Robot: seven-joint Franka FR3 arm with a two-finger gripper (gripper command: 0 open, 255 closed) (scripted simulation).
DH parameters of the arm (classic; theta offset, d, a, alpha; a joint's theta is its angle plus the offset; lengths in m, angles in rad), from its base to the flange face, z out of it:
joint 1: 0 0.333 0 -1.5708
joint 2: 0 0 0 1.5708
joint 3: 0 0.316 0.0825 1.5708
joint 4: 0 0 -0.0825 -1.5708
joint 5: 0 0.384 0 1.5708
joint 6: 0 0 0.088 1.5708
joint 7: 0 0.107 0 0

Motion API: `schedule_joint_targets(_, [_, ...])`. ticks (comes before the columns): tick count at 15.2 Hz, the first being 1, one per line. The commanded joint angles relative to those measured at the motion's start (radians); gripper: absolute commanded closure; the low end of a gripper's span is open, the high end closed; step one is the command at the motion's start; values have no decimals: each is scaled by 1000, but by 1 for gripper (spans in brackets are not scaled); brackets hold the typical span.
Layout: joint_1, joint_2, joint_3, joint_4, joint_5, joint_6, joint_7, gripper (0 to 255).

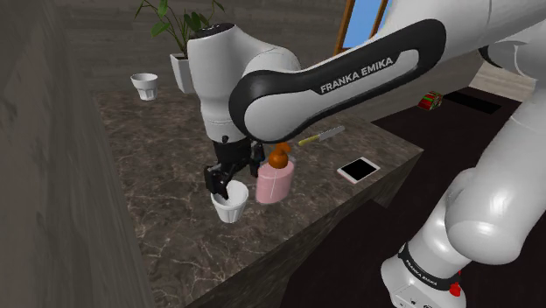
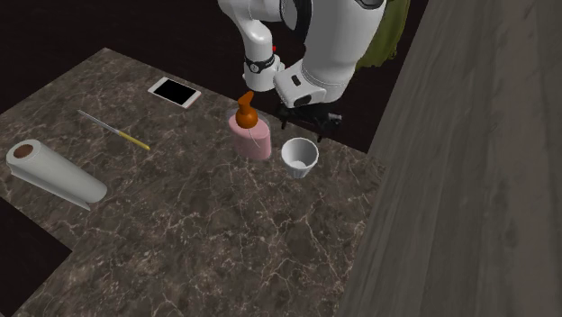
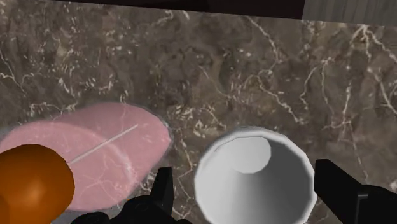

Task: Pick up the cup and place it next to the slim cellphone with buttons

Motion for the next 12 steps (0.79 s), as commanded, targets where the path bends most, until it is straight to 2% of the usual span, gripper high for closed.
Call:
schedule_joint_targets(1, [25,97,17,77,-68,-12,82,0])
schedule_joint_targets(4, [84,242,15,199,-164,-41,181,0])
schedule_joint_targets(5, [94,258,12,214,-174,-45,191,0])
schedule_joint_targets(12, [90,283,-3,143,-200,46,208,0])
